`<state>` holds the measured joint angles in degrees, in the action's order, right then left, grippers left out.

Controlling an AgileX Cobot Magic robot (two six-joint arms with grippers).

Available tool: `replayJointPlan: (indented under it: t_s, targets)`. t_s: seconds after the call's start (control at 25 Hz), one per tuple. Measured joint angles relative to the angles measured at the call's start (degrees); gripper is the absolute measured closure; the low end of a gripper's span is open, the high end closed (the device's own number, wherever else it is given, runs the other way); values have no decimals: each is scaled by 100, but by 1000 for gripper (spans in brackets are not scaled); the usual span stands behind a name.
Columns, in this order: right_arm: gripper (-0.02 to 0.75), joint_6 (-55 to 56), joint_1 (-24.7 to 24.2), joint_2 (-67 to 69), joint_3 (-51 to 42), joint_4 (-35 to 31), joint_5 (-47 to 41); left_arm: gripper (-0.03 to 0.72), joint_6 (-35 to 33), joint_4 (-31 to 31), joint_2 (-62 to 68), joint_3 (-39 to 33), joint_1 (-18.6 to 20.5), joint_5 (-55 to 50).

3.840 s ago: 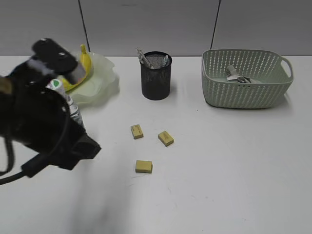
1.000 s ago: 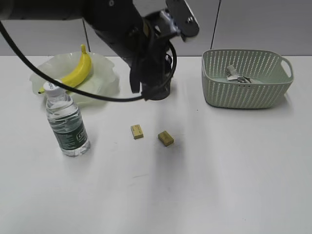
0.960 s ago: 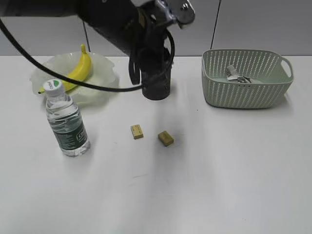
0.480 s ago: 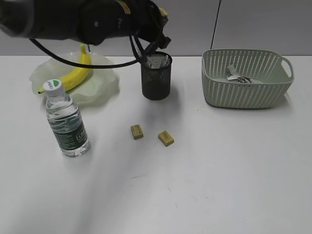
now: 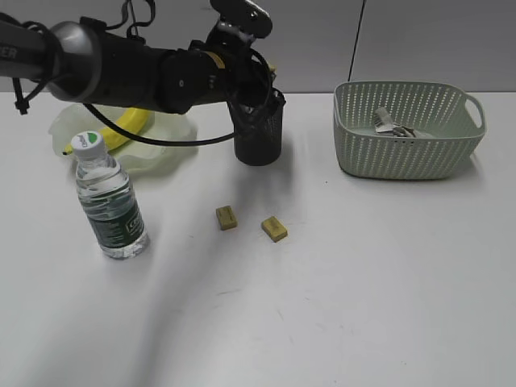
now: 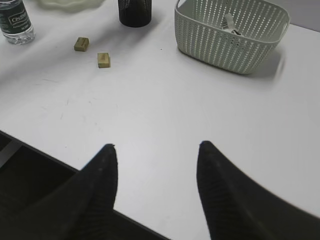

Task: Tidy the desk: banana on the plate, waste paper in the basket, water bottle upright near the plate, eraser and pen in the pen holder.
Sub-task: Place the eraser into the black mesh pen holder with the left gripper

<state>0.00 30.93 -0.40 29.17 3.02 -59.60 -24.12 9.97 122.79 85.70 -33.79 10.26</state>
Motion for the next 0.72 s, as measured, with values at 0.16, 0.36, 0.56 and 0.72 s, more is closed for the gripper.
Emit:
replayJointPlan:
  t_s: [0.16, 0.36, 0.56, 0.72]
  targets:
    - [325, 0, 0, 0, 0, 0, 0, 491, 0, 0, 5, 0, 0, 102]
    - [325, 0, 0, 0, 0, 0, 0, 326, 0, -23, 5, 0, 18, 190]
    - [325, 0, 0, 0, 0, 0, 0, 261, 0, -23, 5, 0, 22, 422]
    - [325, 0, 0, 0, 0, 0, 0, 257, 0, -23, -116, 0, 22, 384]
